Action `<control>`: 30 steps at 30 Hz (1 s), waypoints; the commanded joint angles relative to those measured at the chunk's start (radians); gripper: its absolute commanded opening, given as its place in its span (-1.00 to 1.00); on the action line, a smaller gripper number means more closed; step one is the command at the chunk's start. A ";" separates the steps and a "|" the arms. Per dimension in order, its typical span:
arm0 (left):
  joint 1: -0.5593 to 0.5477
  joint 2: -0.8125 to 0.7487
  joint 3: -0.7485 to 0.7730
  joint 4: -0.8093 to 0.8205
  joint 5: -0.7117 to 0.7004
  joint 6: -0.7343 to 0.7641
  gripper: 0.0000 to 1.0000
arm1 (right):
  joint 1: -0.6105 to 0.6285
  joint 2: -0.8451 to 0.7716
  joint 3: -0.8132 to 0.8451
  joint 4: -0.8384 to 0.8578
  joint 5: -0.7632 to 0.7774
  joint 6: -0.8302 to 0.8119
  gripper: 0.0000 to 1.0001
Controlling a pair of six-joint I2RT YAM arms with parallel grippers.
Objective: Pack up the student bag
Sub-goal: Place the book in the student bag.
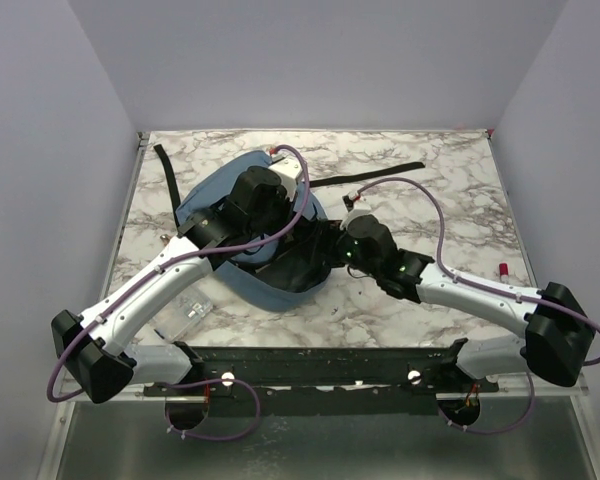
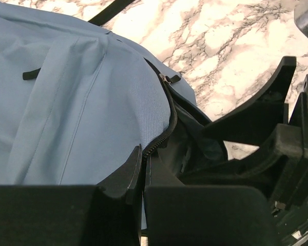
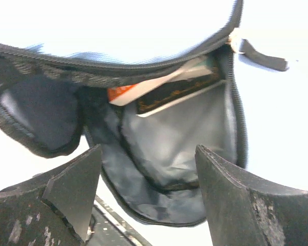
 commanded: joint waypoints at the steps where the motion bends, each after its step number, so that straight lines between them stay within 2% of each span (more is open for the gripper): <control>1: -0.002 0.000 0.032 0.042 0.084 -0.033 -1.00 | -0.023 0.001 0.044 -0.246 0.144 -0.097 0.55; 5: -0.002 0.007 0.023 0.043 0.091 -0.037 -1.00 | -0.056 0.034 0.055 -0.239 0.140 -0.093 0.58; 12: -0.021 0.046 0.005 0.048 0.242 -0.109 -1.00 | -0.094 0.173 0.103 -0.201 0.089 -0.095 0.55; 15: -0.025 0.076 0.010 0.048 0.298 -0.139 -1.00 | -0.097 0.229 0.148 -0.230 0.141 -0.103 0.49; 18: -0.035 0.092 -0.001 0.059 0.321 -0.165 -1.00 | -0.110 0.244 0.139 -0.232 0.209 -0.083 0.32; 21: -0.058 0.097 -0.013 0.061 0.317 -0.191 -1.00 | -0.116 0.214 0.086 -0.225 0.260 -0.060 0.01; 26: -0.079 0.082 -0.087 0.085 0.324 -0.272 -0.99 | -0.116 0.126 -0.034 -0.180 0.229 -0.062 -0.50; 28: -0.074 0.060 -0.137 0.103 0.320 -0.298 -0.84 | -0.117 0.105 -0.048 -0.190 0.205 -0.070 -0.61; 30: -0.064 0.025 -0.186 0.125 0.316 -0.321 -0.76 | -0.117 0.086 -0.057 -0.197 0.171 -0.082 -0.61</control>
